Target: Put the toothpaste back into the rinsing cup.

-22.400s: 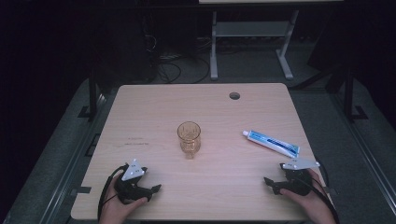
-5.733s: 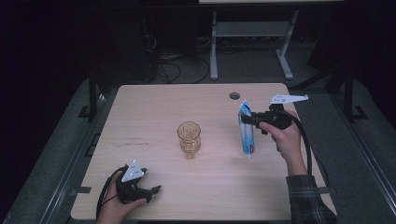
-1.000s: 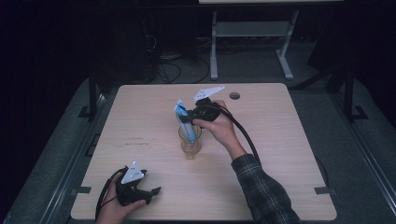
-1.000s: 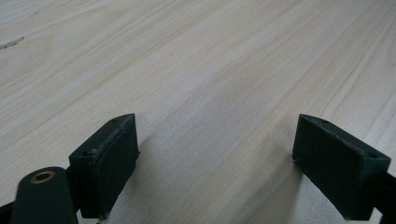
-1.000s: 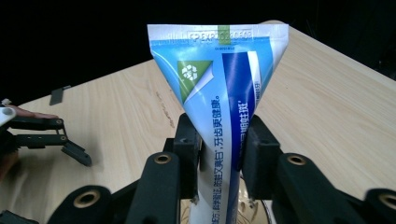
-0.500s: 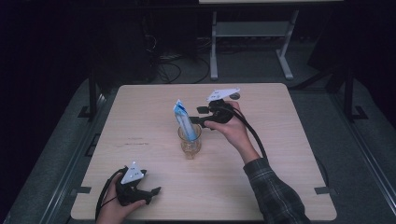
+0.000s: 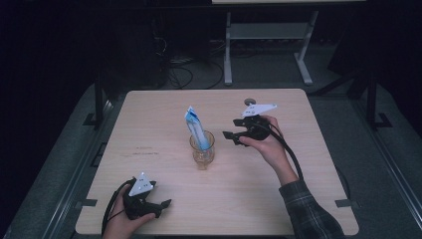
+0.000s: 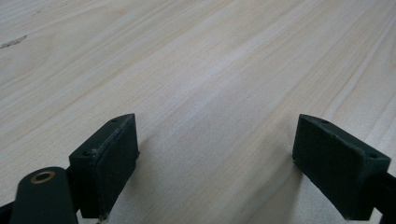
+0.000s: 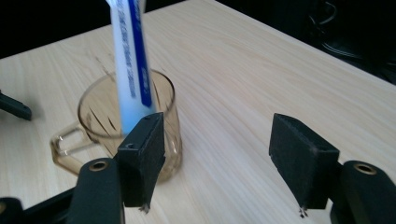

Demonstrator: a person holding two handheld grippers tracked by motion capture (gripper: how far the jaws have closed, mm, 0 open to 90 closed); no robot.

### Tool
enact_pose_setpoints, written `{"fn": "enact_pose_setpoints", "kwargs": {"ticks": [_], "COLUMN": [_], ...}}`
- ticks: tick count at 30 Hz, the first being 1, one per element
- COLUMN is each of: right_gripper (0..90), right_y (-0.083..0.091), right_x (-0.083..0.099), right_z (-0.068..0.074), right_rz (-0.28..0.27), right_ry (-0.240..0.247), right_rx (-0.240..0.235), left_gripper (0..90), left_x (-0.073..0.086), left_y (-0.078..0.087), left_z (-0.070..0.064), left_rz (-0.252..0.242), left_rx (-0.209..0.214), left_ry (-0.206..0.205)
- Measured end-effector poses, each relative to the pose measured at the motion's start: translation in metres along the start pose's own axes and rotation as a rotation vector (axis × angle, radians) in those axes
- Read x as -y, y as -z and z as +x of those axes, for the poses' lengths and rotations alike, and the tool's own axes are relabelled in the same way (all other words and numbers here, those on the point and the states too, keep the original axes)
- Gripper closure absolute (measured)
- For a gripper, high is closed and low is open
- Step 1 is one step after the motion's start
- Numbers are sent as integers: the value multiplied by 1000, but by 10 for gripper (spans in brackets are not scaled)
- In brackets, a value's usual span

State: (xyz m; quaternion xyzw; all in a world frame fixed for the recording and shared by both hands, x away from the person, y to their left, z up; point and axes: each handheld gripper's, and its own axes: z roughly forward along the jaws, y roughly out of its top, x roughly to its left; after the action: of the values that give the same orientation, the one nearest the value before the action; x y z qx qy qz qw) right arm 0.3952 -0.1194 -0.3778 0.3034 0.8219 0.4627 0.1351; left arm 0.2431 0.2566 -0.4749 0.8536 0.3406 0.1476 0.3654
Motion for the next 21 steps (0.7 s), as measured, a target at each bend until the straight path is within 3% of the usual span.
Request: {"fn": "enact_pose_setpoints", "kwargs": {"ticks": [15,21], "right_gripper": [323,317], "right_y": [36,47], "right_x": [43,63], "right_z": [-7,-8], "right_rz": [18,52], "right_ry": [-55,-72], "right_rx": [38,58], "left_gripper": [135,135], "left_x": [0,0], "left_y": [0,0], "left_z": [0,0], "left_rz": [0,0], "left_rx": [-1,-1], "left_ry": [0,0]}}
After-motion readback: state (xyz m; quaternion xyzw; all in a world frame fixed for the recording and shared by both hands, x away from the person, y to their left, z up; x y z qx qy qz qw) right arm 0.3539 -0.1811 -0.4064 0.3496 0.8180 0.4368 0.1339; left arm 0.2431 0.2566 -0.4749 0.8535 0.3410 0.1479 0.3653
